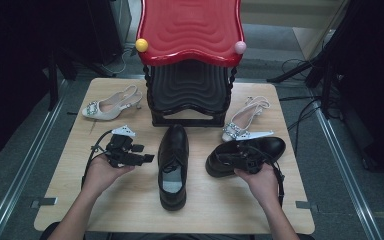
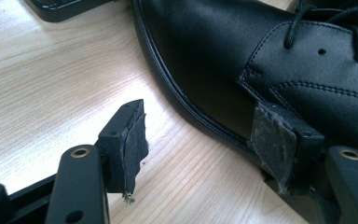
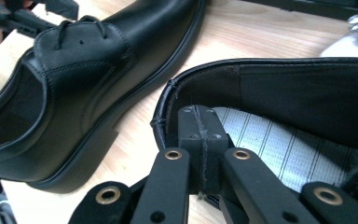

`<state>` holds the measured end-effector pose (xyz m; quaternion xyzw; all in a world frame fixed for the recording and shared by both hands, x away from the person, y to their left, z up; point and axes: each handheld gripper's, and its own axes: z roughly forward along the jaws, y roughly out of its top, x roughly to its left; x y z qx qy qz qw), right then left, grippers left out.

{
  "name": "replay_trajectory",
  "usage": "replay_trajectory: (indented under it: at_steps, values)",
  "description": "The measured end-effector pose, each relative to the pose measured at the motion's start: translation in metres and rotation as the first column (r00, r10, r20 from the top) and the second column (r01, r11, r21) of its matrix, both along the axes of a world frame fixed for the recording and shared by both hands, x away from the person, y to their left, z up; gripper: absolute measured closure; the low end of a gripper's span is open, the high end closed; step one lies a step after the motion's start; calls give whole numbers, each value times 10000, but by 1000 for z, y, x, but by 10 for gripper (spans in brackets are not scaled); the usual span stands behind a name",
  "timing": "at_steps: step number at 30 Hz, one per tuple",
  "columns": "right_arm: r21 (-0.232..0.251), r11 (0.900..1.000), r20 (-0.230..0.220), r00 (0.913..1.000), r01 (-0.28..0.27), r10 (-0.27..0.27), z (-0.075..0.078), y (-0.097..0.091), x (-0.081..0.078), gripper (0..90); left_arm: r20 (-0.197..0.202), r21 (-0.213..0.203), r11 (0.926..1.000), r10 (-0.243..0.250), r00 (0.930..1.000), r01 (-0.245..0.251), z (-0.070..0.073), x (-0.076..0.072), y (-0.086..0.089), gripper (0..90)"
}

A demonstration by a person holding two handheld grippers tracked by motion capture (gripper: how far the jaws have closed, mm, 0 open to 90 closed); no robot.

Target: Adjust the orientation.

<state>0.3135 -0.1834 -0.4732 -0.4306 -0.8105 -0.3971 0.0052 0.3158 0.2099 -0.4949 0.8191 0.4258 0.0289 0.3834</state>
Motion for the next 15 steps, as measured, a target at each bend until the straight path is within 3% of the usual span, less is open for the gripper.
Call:
replay_trajectory:
  at_steps: [15]
  values:
    - [138,9975,-128,9975,-690,692,-2,13,-18,900,-21,17,10000,-40,10000,40,0,5,-1,358]
